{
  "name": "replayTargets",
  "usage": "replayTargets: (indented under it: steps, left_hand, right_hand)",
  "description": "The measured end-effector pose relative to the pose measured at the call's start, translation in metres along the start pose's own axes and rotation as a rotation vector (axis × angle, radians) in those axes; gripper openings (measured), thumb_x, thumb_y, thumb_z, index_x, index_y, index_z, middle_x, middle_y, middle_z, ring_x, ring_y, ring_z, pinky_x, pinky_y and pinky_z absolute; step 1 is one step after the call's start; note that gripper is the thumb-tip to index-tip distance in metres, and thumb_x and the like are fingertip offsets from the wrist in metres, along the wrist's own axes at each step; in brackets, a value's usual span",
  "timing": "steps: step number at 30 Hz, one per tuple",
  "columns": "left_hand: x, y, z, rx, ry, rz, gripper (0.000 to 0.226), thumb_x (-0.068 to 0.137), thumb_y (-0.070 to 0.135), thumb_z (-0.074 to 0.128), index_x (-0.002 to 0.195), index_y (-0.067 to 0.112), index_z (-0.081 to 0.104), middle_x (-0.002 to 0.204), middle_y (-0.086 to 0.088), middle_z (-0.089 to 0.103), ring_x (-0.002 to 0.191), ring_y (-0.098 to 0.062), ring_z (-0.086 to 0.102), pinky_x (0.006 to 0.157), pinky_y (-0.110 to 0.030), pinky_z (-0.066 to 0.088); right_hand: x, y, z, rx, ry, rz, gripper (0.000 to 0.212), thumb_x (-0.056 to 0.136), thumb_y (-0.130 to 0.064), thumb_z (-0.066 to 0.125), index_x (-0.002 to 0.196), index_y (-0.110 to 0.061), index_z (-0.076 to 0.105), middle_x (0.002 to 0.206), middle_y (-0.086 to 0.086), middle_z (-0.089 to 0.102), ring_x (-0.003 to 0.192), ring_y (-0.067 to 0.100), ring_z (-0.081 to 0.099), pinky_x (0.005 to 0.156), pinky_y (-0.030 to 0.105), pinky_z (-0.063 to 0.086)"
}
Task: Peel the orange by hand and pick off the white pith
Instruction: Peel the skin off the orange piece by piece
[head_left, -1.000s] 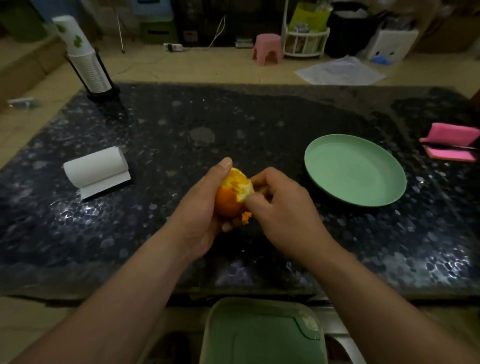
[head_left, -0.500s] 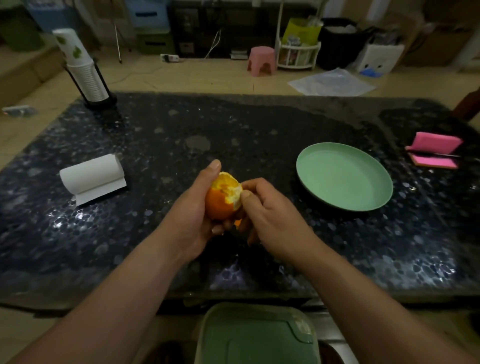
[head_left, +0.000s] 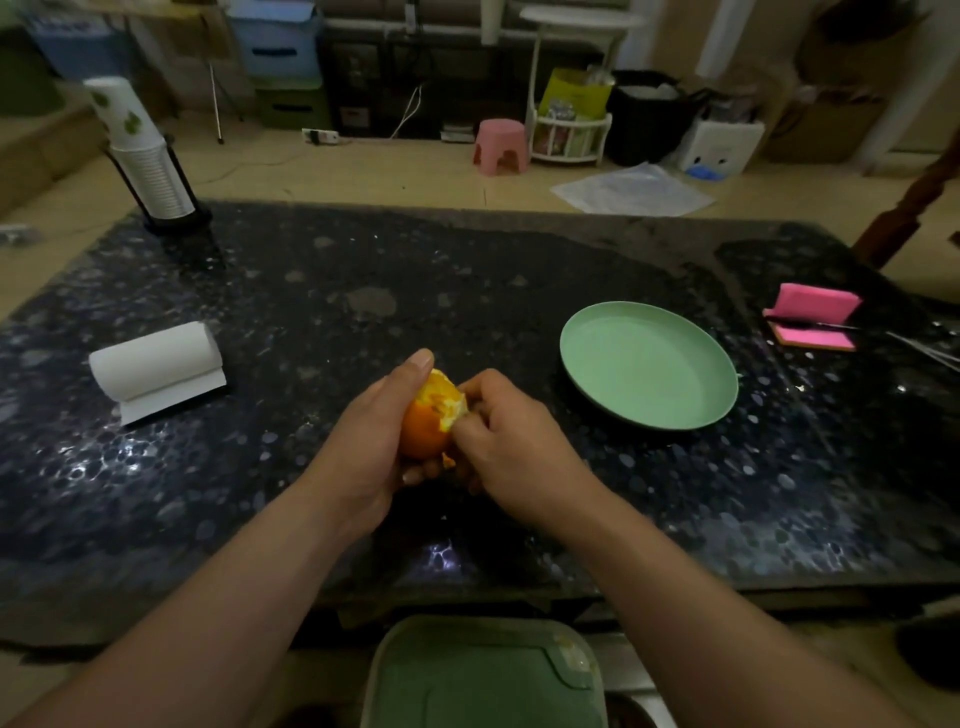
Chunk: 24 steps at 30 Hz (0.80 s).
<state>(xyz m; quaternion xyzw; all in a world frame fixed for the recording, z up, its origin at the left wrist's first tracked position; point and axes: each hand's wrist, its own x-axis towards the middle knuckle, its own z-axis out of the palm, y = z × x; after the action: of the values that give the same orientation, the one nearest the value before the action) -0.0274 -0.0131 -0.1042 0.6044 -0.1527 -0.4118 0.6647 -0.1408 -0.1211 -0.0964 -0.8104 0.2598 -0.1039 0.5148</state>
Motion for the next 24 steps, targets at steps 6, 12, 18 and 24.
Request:
replayTargets:
  steps: [6, 12, 18, 24]
  left_hand:
    - [-0.002, 0.007, -0.003, -0.055, -0.020, -0.018, 0.055, 0.097, 0.065, 0.056, 0.090, 0.012, 0.068, 0.074, -0.017, 0.061, 0.053, -0.022, 0.051, 0.036, -0.022, 0.033]
    - [-0.007, 0.003, 0.003, -0.033, 0.003, -0.011, 0.048, 0.097, 0.061, 0.059, 0.104, 0.013, 0.060, 0.076, -0.012, 0.061, 0.049, -0.016, 0.054, 0.035, -0.022, 0.036]
    - [-0.013, 0.008, 0.002, -0.142, -0.033, -0.041, 0.056, 0.096, 0.067, 0.054, 0.097, 0.012, 0.063, 0.076, -0.015, 0.062, 0.051, -0.020, 0.053, 0.036, -0.021, 0.033]
    - [-0.016, 0.018, -0.009, -0.273, -0.112, -0.086, 0.070, 0.094, 0.072, 0.055, 0.109, 0.005, 0.067, 0.089, -0.021, 0.064, 0.057, -0.023, 0.054, 0.037, -0.022, 0.038]
  right_hand:
    - [0.001, -0.006, 0.000, 0.058, -0.023, 0.038, 0.018, 0.106, -0.033, 0.048, 0.120, -0.032, 0.060, 0.090, 0.001, 0.075, 0.077, 0.016, 0.074, 0.066, 0.038, 0.062]
    - [0.004, -0.002, 0.000, -0.003, 0.010, 0.029, 0.007, 0.100, -0.025, 0.058, 0.106, -0.028, 0.059, 0.087, 0.001, 0.075, 0.072, 0.014, 0.073, 0.062, 0.037, 0.057]
    - [0.002, -0.002, 0.002, 0.144, 0.076, -0.007, 0.021, 0.096, -0.005, 0.054, 0.104, -0.023, 0.063, 0.076, 0.003, 0.073, 0.062, 0.013, 0.066, 0.052, 0.027, 0.047]
    - [-0.004, -0.009, -0.001, 0.429, 0.035, 0.077, 0.027, 0.096, 0.000, 0.051, 0.110, -0.014, 0.071, 0.079, 0.003, 0.074, 0.067, 0.016, 0.063, 0.051, 0.025, 0.048]
